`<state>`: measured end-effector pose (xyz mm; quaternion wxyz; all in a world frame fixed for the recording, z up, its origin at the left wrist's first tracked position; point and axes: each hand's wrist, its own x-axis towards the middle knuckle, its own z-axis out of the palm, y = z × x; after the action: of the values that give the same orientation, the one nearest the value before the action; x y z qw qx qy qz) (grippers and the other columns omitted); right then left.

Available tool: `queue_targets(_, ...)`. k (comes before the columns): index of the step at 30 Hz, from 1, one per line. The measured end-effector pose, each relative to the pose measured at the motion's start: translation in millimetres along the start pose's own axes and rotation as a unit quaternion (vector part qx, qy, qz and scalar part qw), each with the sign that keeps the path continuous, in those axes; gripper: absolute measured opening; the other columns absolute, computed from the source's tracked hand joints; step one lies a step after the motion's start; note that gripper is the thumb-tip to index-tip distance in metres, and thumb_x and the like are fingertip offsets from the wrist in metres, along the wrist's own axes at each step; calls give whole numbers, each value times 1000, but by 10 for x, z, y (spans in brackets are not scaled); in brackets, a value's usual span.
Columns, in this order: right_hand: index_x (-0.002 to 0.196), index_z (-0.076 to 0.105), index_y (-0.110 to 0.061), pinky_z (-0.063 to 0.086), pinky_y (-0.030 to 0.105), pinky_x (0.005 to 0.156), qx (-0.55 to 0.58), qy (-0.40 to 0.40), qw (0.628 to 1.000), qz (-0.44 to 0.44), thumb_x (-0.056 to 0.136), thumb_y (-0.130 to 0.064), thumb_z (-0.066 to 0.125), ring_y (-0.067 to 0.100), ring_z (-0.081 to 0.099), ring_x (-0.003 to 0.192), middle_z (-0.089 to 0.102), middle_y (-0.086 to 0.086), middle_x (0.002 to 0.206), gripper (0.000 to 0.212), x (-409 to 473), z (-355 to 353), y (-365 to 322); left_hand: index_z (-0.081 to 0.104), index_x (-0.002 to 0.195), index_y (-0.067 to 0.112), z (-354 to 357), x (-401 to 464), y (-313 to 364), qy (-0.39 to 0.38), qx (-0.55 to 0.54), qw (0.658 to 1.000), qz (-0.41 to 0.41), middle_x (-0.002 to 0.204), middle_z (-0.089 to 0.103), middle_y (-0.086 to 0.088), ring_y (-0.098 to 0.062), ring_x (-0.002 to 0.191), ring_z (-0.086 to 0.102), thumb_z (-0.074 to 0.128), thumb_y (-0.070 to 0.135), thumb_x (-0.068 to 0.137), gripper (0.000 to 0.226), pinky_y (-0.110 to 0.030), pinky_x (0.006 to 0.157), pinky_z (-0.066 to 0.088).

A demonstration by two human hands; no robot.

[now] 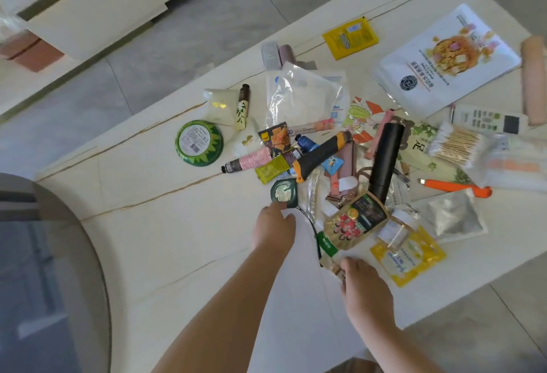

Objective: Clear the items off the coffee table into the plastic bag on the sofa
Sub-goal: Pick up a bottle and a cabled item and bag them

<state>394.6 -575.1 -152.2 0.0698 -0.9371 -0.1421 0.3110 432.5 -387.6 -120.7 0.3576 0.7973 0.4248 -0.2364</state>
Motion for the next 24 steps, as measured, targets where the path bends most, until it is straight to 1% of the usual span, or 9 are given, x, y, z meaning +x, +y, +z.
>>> queue_targets(2,105,65,-11,51,24,59,56,3,998,5,72,-14,73,20,65,84,66,4,96,34,4,-2,9,50,130,16,-41,84,81,19,10,1000,-5,122,54,-10,-28,109,55,48,20,94,37,-36,92,48)
queue_targets(4,91,65,-9,33,9,43,81,5,997,-2,61,-8,79,18,63,64,61,5,83,33,8,-81,-3,48,130,15,-77,132,142,43,24,999,-18,122,50,-11,-30,108,55,48,21,94,37,-39,90,49)
queue_targets(6,89,60,-9,14,6,38,97,19,995,-15,63,-6,76,18,60,58,57,5,86,31,45,-204,7,45,131,16,-91,161,194,69,44,996,-32,123,46,-10,-30,109,53,50,22,93,38,-40,89,49)
queue_targets(7,94,57,-9,15,9,36,101,26,994,-17,70,-8,71,19,60,62,54,5,91,27,68,-261,29,43,132,16,-88,174,217,80,53,995,-37,124,45,-10,-29,112,52,51,23,93,40,-41,89,48)
queue_targets(10,100,50,-12,21,14,40,88,71,994,-9,82,-15,59,16,51,65,46,0,92,20,133,-403,131,37,134,14,-53,226,303,96,73,992,-43,130,41,-11,-29,120,46,56,33,92,50,-41,90,46)
queue_targets(14,86,55,-10,14,4,42,96,139,986,-2,66,-15,78,16,52,53,53,2,80,31,183,-559,244,31,136,10,24,322,363,106,77,990,-57,132,44,-12,-30,124,42,62,44,86,69,-42,93,45)
queue_targets(15,87,56,-8,20,4,41,99,162,982,6,65,-14,80,19,57,56,55,5,82,33,191,-579,270,29,136,10,41,341,355,111,76,989,-63,132,45,-12,-30,124,43,63,45,85,71,-42,93,44)
queue_targets(18,99,57,-4,47,25,46,130,219,964,70,69,-17,82,28,63,74,56,12,94,41,251,-633,354,24,139,9,77,359,318,117,103,985,-68,130,47,-14,-31,123,46,66,46,82,80,-41,96,42)
queue_targets(24,119,45,1,47,40,78,232,110,935,244,81,-39,68,35,54,107,54,18,115,60,388,-694,469,37,125,5,182,189,206,64,-5,995,-78,125,38,-18,-37,103,56,76,26,77,65,-42,89,51)
